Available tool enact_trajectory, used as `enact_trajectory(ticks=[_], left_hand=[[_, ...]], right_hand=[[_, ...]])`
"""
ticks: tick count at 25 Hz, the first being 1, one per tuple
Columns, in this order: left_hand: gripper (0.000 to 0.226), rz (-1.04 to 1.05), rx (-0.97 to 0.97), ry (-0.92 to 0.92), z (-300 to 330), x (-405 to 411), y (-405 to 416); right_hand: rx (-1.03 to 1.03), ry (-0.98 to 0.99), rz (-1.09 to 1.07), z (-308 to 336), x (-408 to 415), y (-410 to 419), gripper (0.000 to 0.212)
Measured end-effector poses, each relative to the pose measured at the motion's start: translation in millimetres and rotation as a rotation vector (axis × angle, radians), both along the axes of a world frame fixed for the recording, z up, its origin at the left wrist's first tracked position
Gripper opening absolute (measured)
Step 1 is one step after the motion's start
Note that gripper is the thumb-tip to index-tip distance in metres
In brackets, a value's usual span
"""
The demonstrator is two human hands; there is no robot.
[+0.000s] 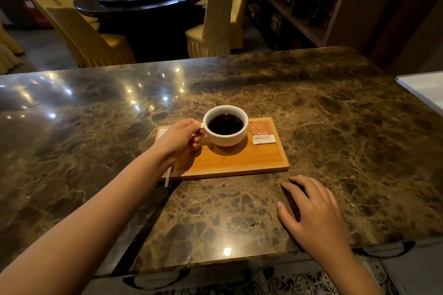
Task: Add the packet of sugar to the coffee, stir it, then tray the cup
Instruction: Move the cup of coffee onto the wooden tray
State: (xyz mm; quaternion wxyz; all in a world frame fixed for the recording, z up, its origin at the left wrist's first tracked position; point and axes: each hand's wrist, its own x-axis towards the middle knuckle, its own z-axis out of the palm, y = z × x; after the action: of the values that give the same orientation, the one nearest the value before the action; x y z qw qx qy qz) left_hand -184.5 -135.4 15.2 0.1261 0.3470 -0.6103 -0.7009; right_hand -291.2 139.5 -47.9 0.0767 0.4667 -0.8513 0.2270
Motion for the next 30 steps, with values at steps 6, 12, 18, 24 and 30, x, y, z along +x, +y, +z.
enact_trajectory(ticks=[6, 12, 18, 24, 30], left_hand=[[0.019, 0.016, -0.051, -0.014, 3.2, 1.4, 0.6], [0.019, 0.119, -0.308, -0.109, 0.8, 0.4, 4.2], [0.017, 0.072, -0.377, -0.176, 3.6, 2.1, -4.7], [0.024, 0.083, -0.778, -0.259, 26.7, 47.7, 10.5], [0.033, 0.093, -1.403, -0.459, -5.0, 138.2, 90.5]], right_hand=[[0.015, 0.0, -0.007, 0.4, 1.2, -0.2, 0.044], [0.011, 0.008, -0.012, 1.6, 1.4, -0.1, 0.044], [0.012, 0.018, -0.013, 2.9, 2.1, 0.1, 0.045], [0.071, 0.057, 0.01, 5.8, 1.2, -0.6, 0.039], [0.091, 0.081, -0.027, 14.4, 11.3, -2.8, 0.035]])
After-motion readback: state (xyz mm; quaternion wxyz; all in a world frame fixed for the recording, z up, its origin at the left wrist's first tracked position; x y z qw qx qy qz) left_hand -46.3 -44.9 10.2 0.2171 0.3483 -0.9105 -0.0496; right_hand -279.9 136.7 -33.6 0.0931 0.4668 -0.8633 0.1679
